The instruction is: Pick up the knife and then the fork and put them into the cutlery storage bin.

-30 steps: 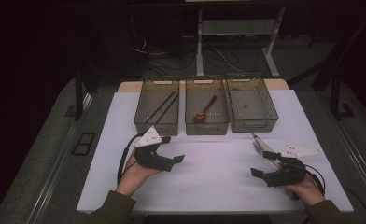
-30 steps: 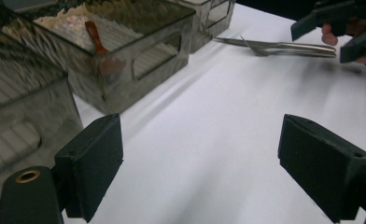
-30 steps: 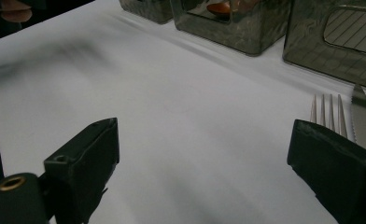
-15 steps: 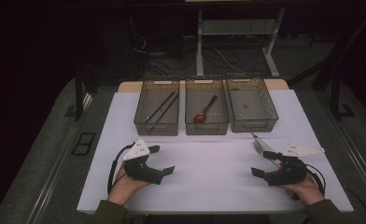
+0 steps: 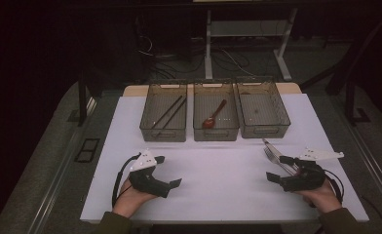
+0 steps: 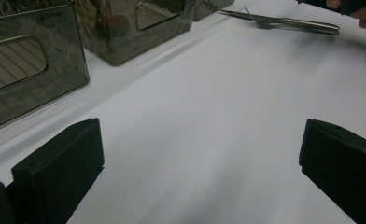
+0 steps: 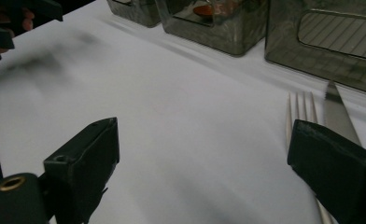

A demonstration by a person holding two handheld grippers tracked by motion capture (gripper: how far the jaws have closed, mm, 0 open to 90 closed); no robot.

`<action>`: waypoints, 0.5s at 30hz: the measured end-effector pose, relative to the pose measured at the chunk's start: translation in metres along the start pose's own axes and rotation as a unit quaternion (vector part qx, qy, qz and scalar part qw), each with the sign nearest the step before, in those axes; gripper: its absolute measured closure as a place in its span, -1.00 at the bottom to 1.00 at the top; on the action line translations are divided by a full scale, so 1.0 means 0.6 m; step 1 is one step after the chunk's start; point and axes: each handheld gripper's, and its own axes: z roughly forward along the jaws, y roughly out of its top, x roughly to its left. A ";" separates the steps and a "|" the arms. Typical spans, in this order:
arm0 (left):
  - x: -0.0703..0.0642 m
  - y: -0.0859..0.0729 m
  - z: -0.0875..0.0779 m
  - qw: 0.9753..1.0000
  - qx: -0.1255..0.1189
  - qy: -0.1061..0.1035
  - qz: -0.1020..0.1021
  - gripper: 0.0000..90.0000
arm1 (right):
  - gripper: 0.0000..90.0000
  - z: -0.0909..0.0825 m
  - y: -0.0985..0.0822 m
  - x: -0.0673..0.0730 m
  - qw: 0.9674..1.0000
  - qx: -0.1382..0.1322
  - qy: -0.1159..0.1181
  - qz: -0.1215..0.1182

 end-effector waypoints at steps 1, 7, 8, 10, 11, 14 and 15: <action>-0.001 0.000 0.001 1.000 -0.001 0.000 0.003 -1.00 | -0.81 -0.001 0.001 -0.001 1.000 0.001 -0.002 0.000; -0.004 -0.001 0.005 1.000 0.006 -0.001 0.011 -1.00 | -0.81 -0.012 0.009 -0.007 1.000 0.007 -0.012 -0.002; -0.003 -0.001 0.005 1.000 0.009 0.000 0.015 -1.00 | -0.81 -0.013 0.011 -0.009 1.000 0.009 -0.013 0.000; -0.003 -0.002 0.004 1.000 0.009 0.000 0.016 -1.00 | -0.81 -0.017 0.014 -0.014 1.000 0.013 -0.018 -0.002; -0.003 -0.002 0.004 1.000 0.008 -0.001 0.015 -1.00 | -0.81 -0.020 0.015 -0.016 1.000 0.015 -0.020 0.002; -0.003 -0.001 0.004 1.000 0.006 -0.002 0.014 -1.00 | -0.81 -0.028 0.019 -0.027 0.999 0.016 -0.031 0.002; -0.003 -0.002 0.004 1.000 0.006 -0.003 0.013 -1.00 | -0.81 -0.031 0.020 -0.031 0.999 0.015 -0.035 -0.001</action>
